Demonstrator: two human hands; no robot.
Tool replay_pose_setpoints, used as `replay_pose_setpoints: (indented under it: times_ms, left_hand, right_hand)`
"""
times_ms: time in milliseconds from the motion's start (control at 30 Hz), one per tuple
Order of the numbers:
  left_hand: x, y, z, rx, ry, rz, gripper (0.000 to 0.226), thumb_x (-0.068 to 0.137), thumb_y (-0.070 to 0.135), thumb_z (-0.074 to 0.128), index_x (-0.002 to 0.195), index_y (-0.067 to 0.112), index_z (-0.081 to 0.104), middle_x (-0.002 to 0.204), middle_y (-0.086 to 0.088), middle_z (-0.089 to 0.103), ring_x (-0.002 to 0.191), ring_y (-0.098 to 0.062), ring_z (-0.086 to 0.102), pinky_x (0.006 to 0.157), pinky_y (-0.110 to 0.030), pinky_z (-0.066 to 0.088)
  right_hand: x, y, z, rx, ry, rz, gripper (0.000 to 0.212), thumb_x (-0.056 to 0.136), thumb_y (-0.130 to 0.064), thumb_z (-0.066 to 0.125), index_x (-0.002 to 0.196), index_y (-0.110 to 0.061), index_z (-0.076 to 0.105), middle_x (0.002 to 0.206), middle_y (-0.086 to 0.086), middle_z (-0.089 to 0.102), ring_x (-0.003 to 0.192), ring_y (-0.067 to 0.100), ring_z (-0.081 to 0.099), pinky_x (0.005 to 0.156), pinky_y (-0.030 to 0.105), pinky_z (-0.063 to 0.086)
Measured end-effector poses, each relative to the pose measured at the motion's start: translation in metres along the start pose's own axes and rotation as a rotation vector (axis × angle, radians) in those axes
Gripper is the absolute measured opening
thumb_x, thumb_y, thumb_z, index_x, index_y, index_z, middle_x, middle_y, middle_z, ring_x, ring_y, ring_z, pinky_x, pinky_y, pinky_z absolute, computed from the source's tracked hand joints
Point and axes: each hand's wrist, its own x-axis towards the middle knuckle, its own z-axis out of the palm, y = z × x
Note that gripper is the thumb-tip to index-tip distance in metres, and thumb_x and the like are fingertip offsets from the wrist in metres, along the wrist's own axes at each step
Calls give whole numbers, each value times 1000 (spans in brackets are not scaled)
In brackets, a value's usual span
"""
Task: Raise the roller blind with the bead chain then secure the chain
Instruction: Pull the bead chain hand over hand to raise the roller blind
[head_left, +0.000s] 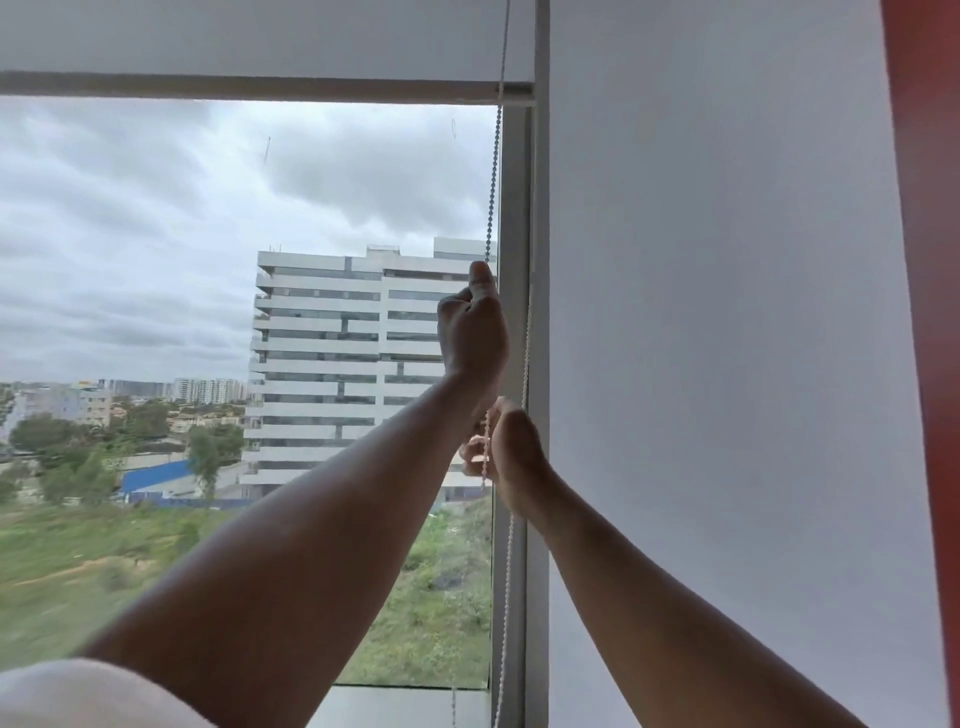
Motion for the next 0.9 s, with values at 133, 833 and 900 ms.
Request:
replay_pose_setpoints:
  times_ms: [133, 833, 900]
  left_hand:
    - [-7, 1, -5, 67, 18, 72, 64, 101, 47, 43, 44, 19, 32, 44, 1, 30, 42, -21, 28, 50, -40, 22]
    - [-65, -66, -51, 136, -406, -295, 55, 107, 44, 31, 58, 20, 35, 48, 7, 32, 45, -10, 24, 43, -22, 23]
    - [-58, -62, -53, 165, -415, -351, 62, 107, 50, 21, 66, 15, 52, 57, 3, 47, 53, -11, 40, 53, -26, 33]
  right_hand:
    - [8, -43, -5, -10, 97, -57, 45, 105, -32, 26, 78, -14, 57, 70, 4, 60, 63, 17, 55, 60, 30, 45]
    - [29, -94, 8, 133, 250, -309, 49, 101, -47, 42, 60, -22, 35, 45, -5, 27, 35, 11, 23, 36, 17, 21]
    - [24, -93, 9, 108, 255, -350, 51, 101, -48, 41, 57, -22, 38, 46, -3, 27, 37, 12, 23, 39, 21, 20]
